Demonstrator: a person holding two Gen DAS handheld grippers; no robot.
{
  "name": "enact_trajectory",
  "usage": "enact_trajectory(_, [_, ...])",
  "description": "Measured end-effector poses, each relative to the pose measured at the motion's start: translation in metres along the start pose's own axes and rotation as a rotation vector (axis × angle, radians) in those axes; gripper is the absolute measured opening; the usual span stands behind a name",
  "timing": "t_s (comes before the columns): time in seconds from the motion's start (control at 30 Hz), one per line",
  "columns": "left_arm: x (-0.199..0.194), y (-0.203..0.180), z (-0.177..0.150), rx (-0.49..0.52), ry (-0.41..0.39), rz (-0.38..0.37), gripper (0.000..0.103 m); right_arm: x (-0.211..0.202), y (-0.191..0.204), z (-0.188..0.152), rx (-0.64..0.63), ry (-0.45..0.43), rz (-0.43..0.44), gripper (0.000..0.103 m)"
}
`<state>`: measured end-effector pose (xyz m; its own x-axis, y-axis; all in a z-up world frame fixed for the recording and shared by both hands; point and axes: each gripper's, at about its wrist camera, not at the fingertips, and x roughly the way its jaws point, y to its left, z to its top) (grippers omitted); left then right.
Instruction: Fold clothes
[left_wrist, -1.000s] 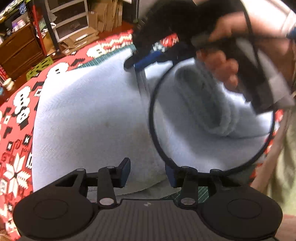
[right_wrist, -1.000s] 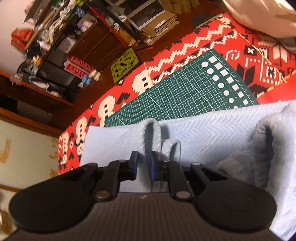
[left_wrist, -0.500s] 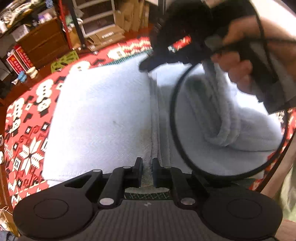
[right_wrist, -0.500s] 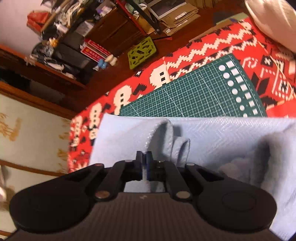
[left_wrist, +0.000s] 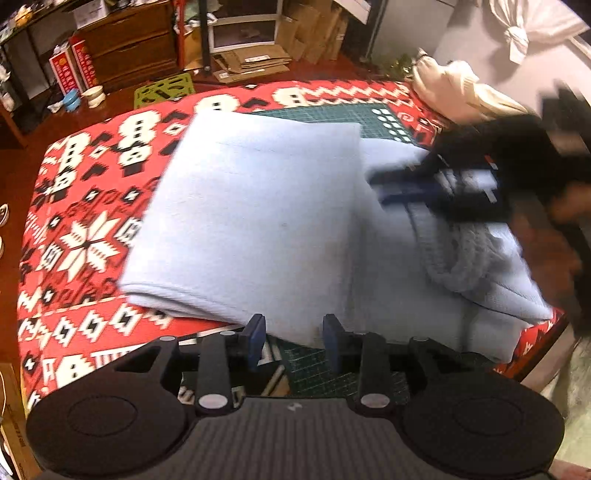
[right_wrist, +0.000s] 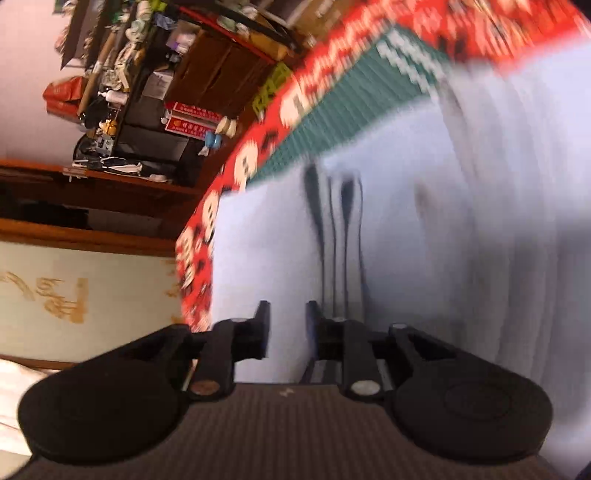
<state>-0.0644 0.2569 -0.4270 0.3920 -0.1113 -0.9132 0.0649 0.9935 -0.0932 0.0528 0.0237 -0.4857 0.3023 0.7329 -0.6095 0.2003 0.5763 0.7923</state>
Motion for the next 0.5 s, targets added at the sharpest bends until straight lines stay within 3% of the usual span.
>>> enact_trajectory(0.27, [0.004, 0.058, 0.023, -0.058, -0.019, 0.081, 0.038, 0.028, -0.019, -0.055, 0.177, 0.031, 0.028, 0.033])
enact_trajectory(0.37, [0.011, 0.079, 0.033, -0.099, -0.02, 0.098, 0.038, 0.037, -0.014, -0.065, 0.105, 0.025, -0.052, 0.002])
enact_trajectory(0.47, [0.015, 0.097, 0.042, -0.135, -0.025, 0.114, 0.038, 0.031, -0.012, -0.075, 0.082, 0.003, -0.082, 0.0])
enact_trajectory(0.5, [0.016, 0.101, 0.045, -0.135, -0.03, 0.116, 0.038, 0.025, -0.012, -0.076, 0.088, -0.012, -0.082, 0.004])
